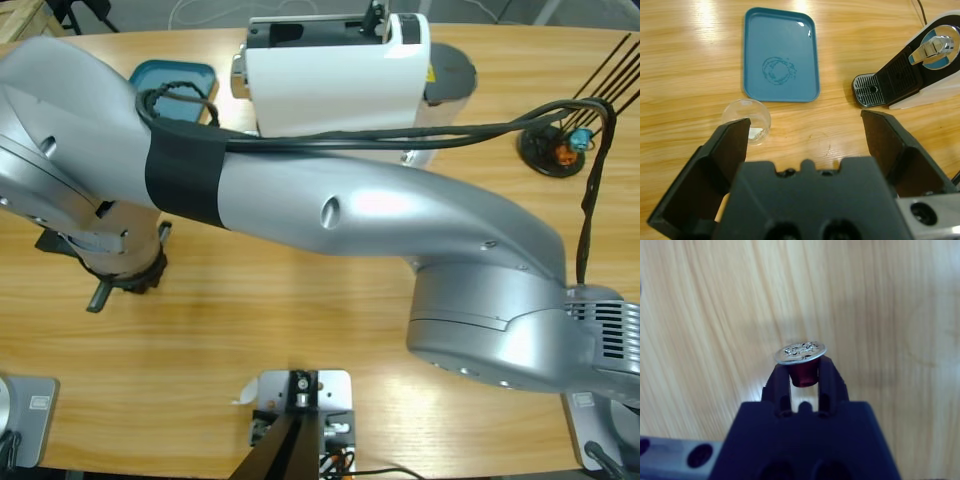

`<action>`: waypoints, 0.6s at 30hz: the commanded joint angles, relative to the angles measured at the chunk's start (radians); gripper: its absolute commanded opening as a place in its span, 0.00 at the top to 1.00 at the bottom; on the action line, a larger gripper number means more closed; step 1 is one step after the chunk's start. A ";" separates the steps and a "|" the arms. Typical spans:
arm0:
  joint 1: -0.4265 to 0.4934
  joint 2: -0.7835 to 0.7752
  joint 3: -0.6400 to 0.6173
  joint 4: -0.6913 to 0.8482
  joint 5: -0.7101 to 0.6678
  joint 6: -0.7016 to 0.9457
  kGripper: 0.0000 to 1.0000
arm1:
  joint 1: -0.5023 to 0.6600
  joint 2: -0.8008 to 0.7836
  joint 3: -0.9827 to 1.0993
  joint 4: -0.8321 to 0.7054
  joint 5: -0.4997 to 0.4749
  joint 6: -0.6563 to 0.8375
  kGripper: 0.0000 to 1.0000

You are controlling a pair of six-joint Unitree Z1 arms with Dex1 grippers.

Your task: Pour coffee

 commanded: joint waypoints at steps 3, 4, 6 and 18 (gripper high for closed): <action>-0.020 0.021 0.040 -0.008 -0.015 0.012 0.04 | -0.048 -0.119 -0.560 0.176 -0.067 -0.116 1.00; -0.020 0.021 0.040 -0.008 -0.015 0.012 0.04 | -0.049 -0.130 -0.560 0.195 -0.091 -0.129 1.00; -0.021 0.021 0.040 -0.008 -0.015 0.011 0.04 | -0.055 -0.156 -0.560 0.249 -0.142 -0.147 1.00; -0.045 0.026 0.040 -0.008 -0.015 0.012 0.04 | -0.182 -0.318 -0.560 0.523 -0.169 -0.178 1.00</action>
